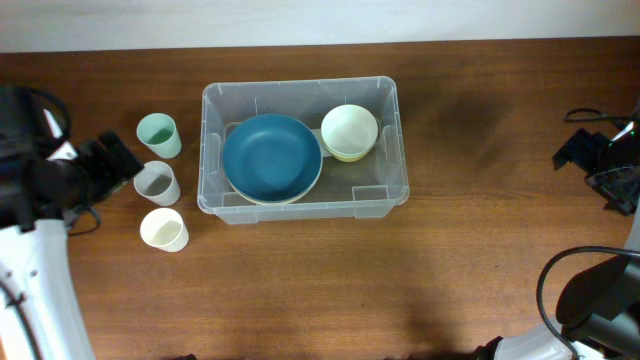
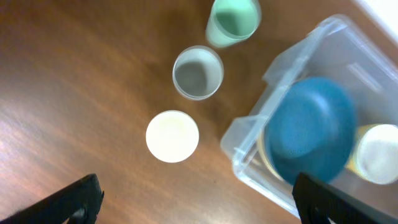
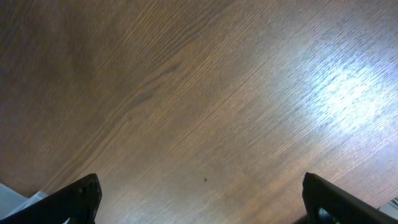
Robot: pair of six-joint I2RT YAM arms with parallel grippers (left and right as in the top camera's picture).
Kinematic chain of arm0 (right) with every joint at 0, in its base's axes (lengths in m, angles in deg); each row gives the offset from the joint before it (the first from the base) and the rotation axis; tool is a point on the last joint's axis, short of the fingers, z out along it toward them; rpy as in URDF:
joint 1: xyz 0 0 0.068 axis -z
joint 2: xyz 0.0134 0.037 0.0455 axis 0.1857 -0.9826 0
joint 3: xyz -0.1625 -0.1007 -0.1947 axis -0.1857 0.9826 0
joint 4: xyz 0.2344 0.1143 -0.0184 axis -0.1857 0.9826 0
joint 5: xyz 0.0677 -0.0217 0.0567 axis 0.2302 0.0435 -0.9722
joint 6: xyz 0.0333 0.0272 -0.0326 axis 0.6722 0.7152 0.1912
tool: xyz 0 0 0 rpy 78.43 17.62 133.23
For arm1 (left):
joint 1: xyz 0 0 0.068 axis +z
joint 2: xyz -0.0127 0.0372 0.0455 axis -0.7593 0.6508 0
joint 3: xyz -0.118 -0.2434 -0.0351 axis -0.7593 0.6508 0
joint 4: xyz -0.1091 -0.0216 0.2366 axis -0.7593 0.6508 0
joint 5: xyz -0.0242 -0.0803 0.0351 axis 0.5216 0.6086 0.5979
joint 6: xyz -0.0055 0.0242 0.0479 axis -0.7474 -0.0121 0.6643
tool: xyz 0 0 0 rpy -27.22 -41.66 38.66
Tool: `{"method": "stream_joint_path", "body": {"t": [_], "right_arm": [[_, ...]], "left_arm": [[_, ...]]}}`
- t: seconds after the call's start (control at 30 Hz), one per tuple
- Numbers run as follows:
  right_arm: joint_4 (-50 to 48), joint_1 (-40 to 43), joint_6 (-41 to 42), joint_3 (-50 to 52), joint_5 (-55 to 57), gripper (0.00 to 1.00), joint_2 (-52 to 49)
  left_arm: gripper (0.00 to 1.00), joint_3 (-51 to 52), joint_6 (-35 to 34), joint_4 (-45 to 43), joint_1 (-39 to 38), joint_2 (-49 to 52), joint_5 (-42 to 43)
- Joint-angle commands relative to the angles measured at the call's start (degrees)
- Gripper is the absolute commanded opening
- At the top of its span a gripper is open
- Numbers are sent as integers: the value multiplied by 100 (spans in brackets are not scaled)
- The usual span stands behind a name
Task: Pack container
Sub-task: 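Release the white bowl and move the left gripper to the cream cup, then grip the cream cup with the left gripper and lift it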
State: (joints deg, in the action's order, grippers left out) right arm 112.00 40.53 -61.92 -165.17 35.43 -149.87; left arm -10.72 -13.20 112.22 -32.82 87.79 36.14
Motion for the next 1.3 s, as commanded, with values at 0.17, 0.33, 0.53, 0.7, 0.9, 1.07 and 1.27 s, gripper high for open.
{"method": "stream_joint_path", "body": {"t": [0.17,0.33,0.53,0.7,0.9,1.07,1.27], "right_arm": [[0,20,46,9,11,99,59],[0,20,46,9,9,99,59],[-2,20,46,9,9,99,59],[0,20,46,9,11,99,59],[0,20,46,9,9,99,59],[0,20,46,9,9,99,59],[0,20,46,9,9,99,59]], "left_arm": [[100,2411,-496,-1679,48,457,-39],[100,2428,-824,-1690,63,933,-57],[100,2492,-876,-1530,529,1248,-243],[100,3167,-706,-1961,750,1252,-254],[100,3700,-702,-2420,748,1252,-188],[100,3759,-575,-2483,748,1252,-190],[96,4188,-579,-3025,748,1252,105]]}}
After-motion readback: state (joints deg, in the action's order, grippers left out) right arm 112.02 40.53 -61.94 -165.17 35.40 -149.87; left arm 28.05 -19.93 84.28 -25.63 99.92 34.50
